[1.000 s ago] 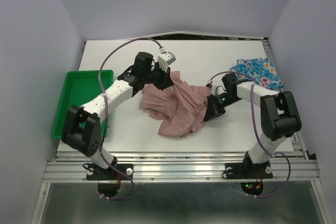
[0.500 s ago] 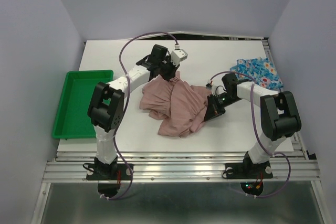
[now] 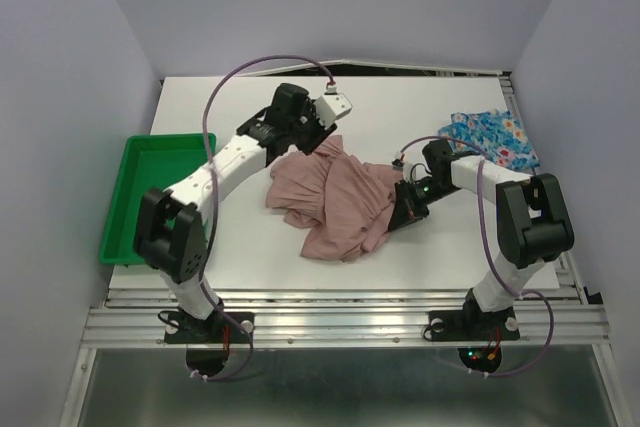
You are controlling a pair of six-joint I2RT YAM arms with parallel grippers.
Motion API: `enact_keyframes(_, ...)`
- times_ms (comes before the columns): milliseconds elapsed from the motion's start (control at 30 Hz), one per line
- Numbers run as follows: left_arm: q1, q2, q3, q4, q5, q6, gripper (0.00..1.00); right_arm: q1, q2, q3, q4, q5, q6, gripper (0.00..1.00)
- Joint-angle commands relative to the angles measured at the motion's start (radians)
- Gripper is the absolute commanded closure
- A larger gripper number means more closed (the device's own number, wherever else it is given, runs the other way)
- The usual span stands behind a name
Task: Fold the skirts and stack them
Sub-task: Fold the skirt
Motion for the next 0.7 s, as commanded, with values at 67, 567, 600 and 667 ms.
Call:
enact_keyframes(67,-0.060,-0.338,-0.271,-0.214,0.141,0.072,0.54,-0.004,-0.024,0.057,-0.115,0.024,-0.083,0.77)
enact_keyframes(567,-0.126,-0.248,-0.456,-0.009,0.304,-0.274,0.37,-0.026,-0.117,0.201,-0.163,0.228,-0.027,0.38)
enact_keyframes(600,-0.128,-0.241,-0.454,-0.001,0.311,-0.285,0.38,-0.026,-0.110,0.206,-0.154,0.237,-0.025,0.38)
enact_keyframes(667,-0.126,-0.227,-0.446,0.017,0.330,-0.302,0.40,-0.026,-0.095,0.212,-0.123,0.254,-0.019,0.38)
